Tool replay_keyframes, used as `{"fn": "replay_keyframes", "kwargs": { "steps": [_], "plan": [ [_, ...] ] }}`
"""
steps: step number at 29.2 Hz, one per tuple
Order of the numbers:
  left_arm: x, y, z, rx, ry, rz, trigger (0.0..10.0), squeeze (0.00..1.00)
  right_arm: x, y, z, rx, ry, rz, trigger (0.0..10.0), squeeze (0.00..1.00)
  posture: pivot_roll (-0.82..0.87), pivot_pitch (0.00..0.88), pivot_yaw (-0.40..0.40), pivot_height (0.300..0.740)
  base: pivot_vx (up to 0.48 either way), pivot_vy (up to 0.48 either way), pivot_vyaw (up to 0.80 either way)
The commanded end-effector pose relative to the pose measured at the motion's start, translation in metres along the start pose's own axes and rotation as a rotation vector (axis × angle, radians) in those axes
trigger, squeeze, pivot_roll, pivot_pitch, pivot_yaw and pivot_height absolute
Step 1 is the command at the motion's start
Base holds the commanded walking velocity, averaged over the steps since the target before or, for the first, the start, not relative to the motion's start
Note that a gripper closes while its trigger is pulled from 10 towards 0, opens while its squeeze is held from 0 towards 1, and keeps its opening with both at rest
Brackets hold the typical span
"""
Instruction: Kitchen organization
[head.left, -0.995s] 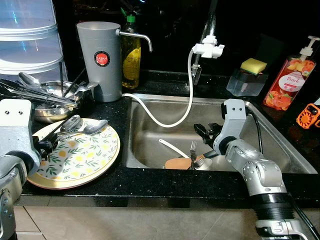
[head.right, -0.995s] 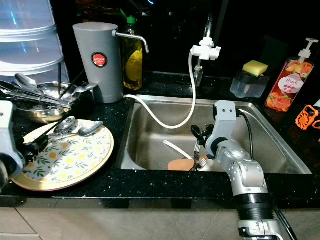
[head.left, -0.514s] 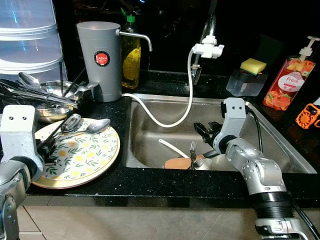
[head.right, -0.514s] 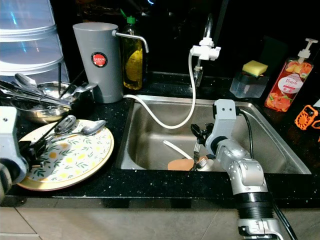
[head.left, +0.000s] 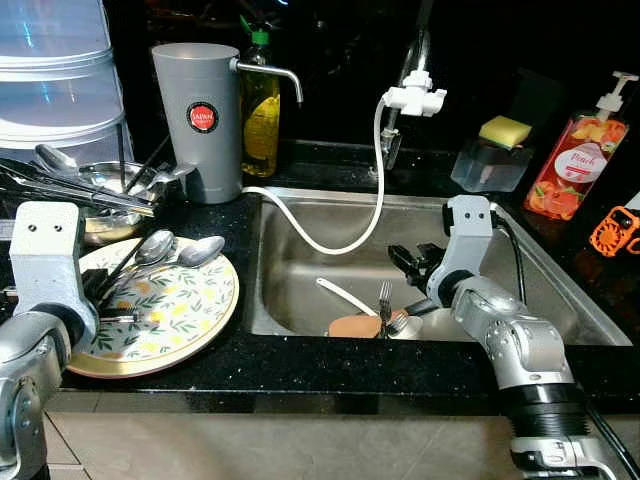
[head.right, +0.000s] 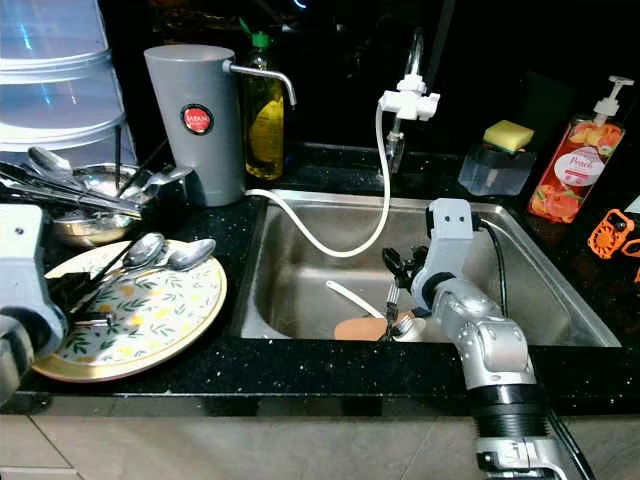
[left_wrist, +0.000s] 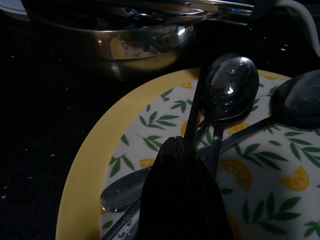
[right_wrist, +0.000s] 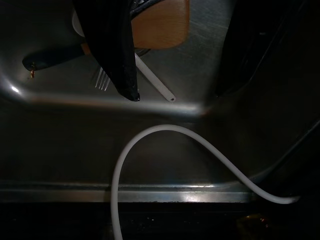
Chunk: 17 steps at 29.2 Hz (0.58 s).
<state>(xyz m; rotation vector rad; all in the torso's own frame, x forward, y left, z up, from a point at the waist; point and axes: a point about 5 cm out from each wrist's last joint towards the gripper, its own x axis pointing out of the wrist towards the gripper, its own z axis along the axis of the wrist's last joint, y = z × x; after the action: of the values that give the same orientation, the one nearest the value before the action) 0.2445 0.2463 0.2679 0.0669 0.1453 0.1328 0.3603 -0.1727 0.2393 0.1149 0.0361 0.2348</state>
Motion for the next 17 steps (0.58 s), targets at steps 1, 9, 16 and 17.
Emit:
{"fn": "replay_keyframes", "kwargs": {
  "steps": [1, 9, 16, 17],
  "plan": [
    [0.004, -0.008, -0.006, -0.006, 0.028, -0.057, 0.0, 0.00, -0.001, -0.005, 0.000, 0.000, 0.011, -0.020, 10.0, 0.00, 0.16, 0.128, -0.077, 0.740, 0.000, 0.000, 0.00],
    [-0.004, -0.007, 0.025, 0.081, -0.052, -0.072, 10.0, 0.00, -0.001, -0.004, 0.000, -0.012, 0.012, -0.015, 10.0, 0.00, 0.17, 0.125, -0.076, 0.740, 0.000, 0.000, 0.00],
    [-0.012, -0.001, 0.023, 0.089, 0.031, -0.075, 10.0, 0.52, -0.001, -0.004, 0.000, -0.016, 0.015, -0.013, 10.0, 0.00, 0.17, 0.126, -0.077, 0.740, 0.000, 0.000, 0.00],
    [-0.012, -0.001, 0.023, 0.089, 0.031, -0.075, 10.0, 0.52, -0.001, -0.004, 0.000, -0.016, 0.015, -0.013, 10.0, 0.00, 0.17, 0.126, -0.077, 0.740, 0.000, 0.000, 0.00]
  ]
}}
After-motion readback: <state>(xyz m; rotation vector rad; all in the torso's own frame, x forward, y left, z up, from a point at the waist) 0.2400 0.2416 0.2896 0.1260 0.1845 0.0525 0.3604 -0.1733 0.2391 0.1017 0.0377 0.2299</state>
